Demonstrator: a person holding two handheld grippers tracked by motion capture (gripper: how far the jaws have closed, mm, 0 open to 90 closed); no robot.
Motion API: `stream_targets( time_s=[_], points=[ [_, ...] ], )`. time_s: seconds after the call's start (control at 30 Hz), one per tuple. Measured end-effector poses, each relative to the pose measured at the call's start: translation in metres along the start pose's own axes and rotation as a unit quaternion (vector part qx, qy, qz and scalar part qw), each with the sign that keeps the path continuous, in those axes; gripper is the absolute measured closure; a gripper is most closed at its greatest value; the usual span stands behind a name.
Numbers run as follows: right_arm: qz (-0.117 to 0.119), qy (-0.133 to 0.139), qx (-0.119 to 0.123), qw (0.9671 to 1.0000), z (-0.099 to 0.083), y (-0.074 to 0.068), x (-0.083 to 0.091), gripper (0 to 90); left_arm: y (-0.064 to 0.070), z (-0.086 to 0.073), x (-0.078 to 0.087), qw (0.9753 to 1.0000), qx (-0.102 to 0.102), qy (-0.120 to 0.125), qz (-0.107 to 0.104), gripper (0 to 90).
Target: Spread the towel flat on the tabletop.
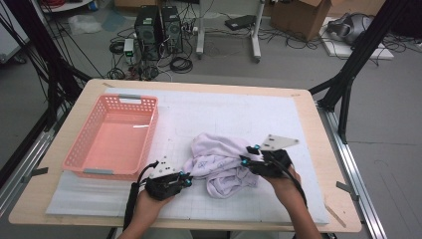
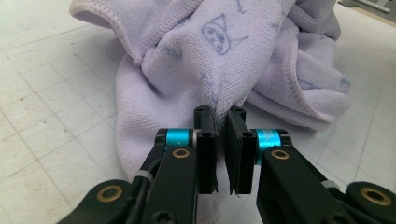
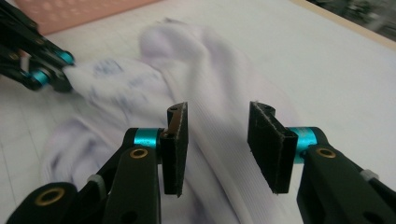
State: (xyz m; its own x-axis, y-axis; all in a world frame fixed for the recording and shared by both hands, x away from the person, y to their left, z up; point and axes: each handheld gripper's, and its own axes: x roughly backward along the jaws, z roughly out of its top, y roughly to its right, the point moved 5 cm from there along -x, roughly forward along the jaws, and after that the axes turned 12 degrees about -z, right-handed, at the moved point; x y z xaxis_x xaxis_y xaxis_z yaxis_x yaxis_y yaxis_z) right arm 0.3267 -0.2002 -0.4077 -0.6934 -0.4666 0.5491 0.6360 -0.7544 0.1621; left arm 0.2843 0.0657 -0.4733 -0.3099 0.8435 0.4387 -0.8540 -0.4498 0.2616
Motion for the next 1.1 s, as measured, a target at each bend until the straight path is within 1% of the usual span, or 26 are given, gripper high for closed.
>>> stream_targets(
  time_s=[0.1, 0.13, 0.17, 0.2, 0.23, 0.27, 0.3, 0.37, 0.4, 0.47, 0.5, 0.57, 0.63, 0.7, 0.77, 0.8, 0.83, 0.87, 0.9, 0.93, 1.0, 1.03, 1.1],
  points=[
    [0.022, -0.016, 0.044, 0.9987, 0.018, -0.018, -0.025, 57.5, 0.0, 0.0, 0.0, 1.0, 0.001, 0.002, -0.001, 83.2],
    [0.026, -0.025, 0.059, 0.9976, 0.021, -0.024, -0.034, 59.3, 0.0, 0.0, 0.0, 1.0, -0.002, 0.001, -0.003, 83.2],
    [0.028, -0.039, 0.077, 0.9959, 0.023, -0.028, -0.043, 63.0, 0.0, 0.0, 0.0, 1.0, -0.003, 0.0, -0.003, 83.3],
    [0.02, -0.055, 0.099, 0.9933, 0.023, -0.029, -0.05, 68.2, 0.0, 0.0, 0.001, 1.0, -0.002, 0.0, -0.004, 83.4],
    [0.01, -0.071, 0.116, 0.9907, 0.022, -0.028, -0.056, 77.7, 0.001, 0.0, 0.001, 1.0, -0.002, 0.0, -0.004, 83.4],
    [-0.005, -0.081, 0.124, 0.989, 0.022, -0.024, -0.059, 80.6, 0.001, 0.0, 0.001, 1.0, -0.002, 0.002, -0.005, 83.5],
    [-0.014, -0.081, 0.112, 0.9902, 0.023, -0.018, -0.06, 81.8, 0.001, 0.0, 0.001, 1.0, -0.003, 0.001, -0.006, 83.6],
    [-0.04, -0.077, 0.079, 0.9931, 0.024, -0.002, -0.057, 82.3, 0.001, -0.001, 0.001, 1.0, -0.005, 0.0, -0.006, 83.6],
    [-0.052, -0.075, 0.063, 0.9938, 0.024, 0.007, -0.055, 82.3, 0.001, -0.001, 0.001, 1.0, -0.006, -0.001, -0.006, 83.6],
    [-0.079, -0.071, 0.034, 0.9938, 0.023, 0.027, -0.048, 82.3, 0.001, -0.001, 0.001, 1.0, -0.006, -0.003, -0.007, 83.7],
    [-0.093, -0.071, 0.021, 0.9929, 0.021, 0.037, -0.045, 82.4, 0.001, 0.0, 0.0, 1.0, -0.005, -0.001, -0.007, 83.7],
    [-0.115, -0.08, 0.0, 0.9901, 0.013, 0.056, -0.04, 82.7, 0.001, 0.0, 0.0, 1.0, -0.006, -0.002, -0.007, 83.7],
    [-0.135, -0.092, -0.022, 0.9864, 0.003, 0.074, -0.034, 82.8, 0.002, 0.0, 0.0, 0.9999, -0.008, -0.001, -0.008, 83.7],
    [-0.153, -0.109, -0.042, 0.9812, -0.009, 0.089, -0.029, 83.1, 0.003, 0.001, -0.001, 0.9999, -0.01, 0.001, -0.011, 83.7],
    [-0.164, -0.12, -0.06, 0.9774, -0.019, 0.1, -0.024, 83.2, 0.006, 0.002, -0.003, 0.9997, -0.016, 0.006, -0.018, 84.1],
    [-0.174, -0.13, -0.058, 0.9743, -0.025, 0.103, -0.022, 83.2, 0.007, 0.002, -0.004, 0.9996, -0.018, 0.006, -0.023, 82.8],
    [-0.181, -0.145, -0.061, 0.9708, -0.031, 0.106, -0.021, 83.1, 0.008, 0.002, -0.005, 0.9995, -0.014, 0.007, -0.027, 76.6],
    [-0.185, -0.155, -0.065, 0.9682, -0.038, 0.108, -0.021, 82.7, 0.007, 0.002, -0.005, 0.9996, -0.006, 0.006, -0.027, 65.7],
    [-0.188, -0.16, -0.075, 0.9662, -0.044, 0.11, -0.019, 80.4, 0.006, 0.003, -0.005, 0.9996, 0.003, 0.01, -0.027, 59.0],
    [-0.192, -0.156, -0.09, 0.9648, -0.048, 0.112, -0.016, 77.1, 0.006, 0.004, -0.005, 0.9995, 0.006, 0.016, -0.026, 55.5],
    [-0.196, -0.131, -0.112, 0.9652, -0.051, 0.115, -0.01, 67.0, 0.004, 0.006, -0.003, 0.9993, 0.011, 0.027, -0.023, 49.0],
    [-0.199, -0.118, -0.122, 0.9652, -0.05, 0.116, -0.005, 63.9, 0.003, 0.008, -0.001, 0.9991, 0.015, 0.034, -0.021, 46.8],
    [-0.192, -0.09, -0.141, 0.967, -0.046, 0.114, 0.004, 60.6, 0.001, 0.011, 0.001, 0.9985, 0.022, 0.046, -0.021, 45.4]
  ],
)
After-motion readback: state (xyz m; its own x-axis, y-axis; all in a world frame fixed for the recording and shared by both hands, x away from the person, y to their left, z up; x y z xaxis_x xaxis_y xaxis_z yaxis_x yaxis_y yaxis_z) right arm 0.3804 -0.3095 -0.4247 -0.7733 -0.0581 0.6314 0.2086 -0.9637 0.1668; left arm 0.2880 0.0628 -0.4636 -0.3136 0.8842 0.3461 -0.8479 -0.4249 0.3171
